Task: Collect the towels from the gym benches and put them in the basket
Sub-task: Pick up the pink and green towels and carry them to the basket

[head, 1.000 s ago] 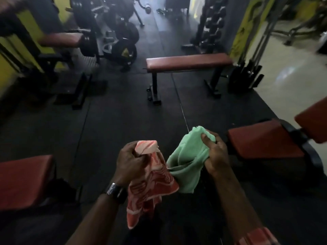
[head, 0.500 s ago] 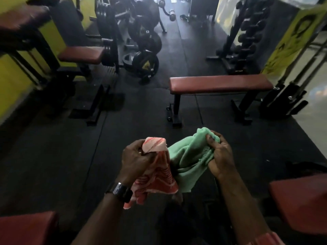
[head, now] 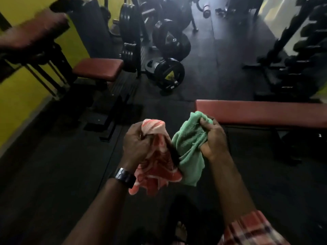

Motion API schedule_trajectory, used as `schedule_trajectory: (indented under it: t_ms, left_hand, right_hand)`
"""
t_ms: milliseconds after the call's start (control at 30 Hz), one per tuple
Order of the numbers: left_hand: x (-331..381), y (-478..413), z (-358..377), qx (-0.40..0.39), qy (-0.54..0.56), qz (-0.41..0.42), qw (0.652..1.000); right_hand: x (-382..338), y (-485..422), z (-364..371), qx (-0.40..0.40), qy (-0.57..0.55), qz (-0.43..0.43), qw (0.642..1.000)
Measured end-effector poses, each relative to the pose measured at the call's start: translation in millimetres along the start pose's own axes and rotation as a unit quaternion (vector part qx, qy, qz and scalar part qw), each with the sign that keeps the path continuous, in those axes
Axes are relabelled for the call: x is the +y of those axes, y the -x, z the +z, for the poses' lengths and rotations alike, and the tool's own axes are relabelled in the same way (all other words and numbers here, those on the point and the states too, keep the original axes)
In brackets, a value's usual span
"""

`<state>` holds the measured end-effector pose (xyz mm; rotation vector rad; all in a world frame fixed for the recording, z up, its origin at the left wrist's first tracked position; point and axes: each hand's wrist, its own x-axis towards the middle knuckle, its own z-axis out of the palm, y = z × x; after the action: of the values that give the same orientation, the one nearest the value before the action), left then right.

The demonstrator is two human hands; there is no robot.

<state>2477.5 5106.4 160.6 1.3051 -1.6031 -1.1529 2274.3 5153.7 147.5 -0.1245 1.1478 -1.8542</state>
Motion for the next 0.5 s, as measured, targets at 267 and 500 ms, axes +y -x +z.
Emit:
schedule_trajectory:
  t_ms: [267,500]
  left_hand:
    - [-18,-195,45,0.032,0.053,-0.015,0.998]
    - [0,-393,83,-0.052,0.069,0.027,0.996]
  right_hand:
    - [-16,-187,61,-0.008,-0.011,0.001,1.000]
    - [-60,-335,133,0.026,-0.006,-0.034,0.999]
